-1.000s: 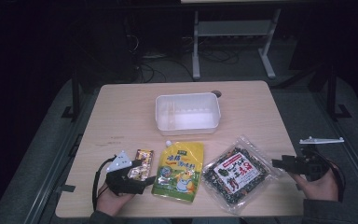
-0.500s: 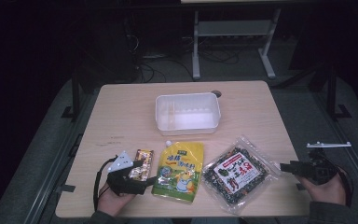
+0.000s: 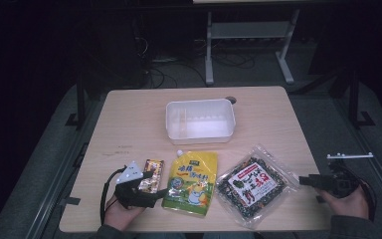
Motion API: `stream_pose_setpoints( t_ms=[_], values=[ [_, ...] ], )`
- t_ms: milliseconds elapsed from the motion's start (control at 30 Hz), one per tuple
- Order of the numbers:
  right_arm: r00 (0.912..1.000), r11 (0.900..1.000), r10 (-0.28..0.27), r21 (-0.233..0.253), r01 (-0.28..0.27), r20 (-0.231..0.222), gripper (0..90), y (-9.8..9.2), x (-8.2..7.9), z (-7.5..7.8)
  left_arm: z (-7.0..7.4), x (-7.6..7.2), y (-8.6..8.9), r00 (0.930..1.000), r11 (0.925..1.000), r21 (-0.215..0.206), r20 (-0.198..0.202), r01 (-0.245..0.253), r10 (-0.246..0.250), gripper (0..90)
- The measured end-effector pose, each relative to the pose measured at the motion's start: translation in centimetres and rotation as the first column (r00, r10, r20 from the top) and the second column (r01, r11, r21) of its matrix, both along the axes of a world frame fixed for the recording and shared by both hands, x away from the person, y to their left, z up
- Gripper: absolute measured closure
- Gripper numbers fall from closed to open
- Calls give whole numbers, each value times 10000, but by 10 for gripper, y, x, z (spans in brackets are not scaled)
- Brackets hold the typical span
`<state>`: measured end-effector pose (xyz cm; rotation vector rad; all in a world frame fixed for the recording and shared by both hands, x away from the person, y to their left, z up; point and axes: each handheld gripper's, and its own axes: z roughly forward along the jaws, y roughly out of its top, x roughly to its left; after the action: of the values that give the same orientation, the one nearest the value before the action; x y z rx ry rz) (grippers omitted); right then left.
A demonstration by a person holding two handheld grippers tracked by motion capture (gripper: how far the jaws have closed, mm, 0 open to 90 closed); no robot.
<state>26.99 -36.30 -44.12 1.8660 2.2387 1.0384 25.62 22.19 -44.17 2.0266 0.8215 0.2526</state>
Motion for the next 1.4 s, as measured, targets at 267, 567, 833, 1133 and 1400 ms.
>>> stream_pose_setpoints(
  t_ms=[267, 567, 833, 1133, 1400],
  values=[
    [9993, 9994, 122, 329, -110, -343, 539, 1, 3, -6, -1, 1, 0, 9999, 10000, -89, -140, -14, 12, 147],
    [9960, 9935, 129, 1136, -28, -879, 722, -3, 8, -17, -3, 2, -1, 9996, 9999, -121, -286, 78, -81, 147],
    [9973, 9802, 81, 1979, 66, -732, 891, -11, 6, -16, -3, 1, -5, 9985, 9993, -78, -423, 355, -358, 148],
    [9996, 9943, 274, 1033, -269, -39, 895, -3, 1, 5, 3, 0, -16, 9929, 9955, -547, -864, 770, -816, 150],
    [9889, 9932, 939, 584, -1011, 1148, 896, 6, -4, 46, 13, 9, -48, 9822, 9866, -477, -978, 1560, -1600, 149]
  ],
)
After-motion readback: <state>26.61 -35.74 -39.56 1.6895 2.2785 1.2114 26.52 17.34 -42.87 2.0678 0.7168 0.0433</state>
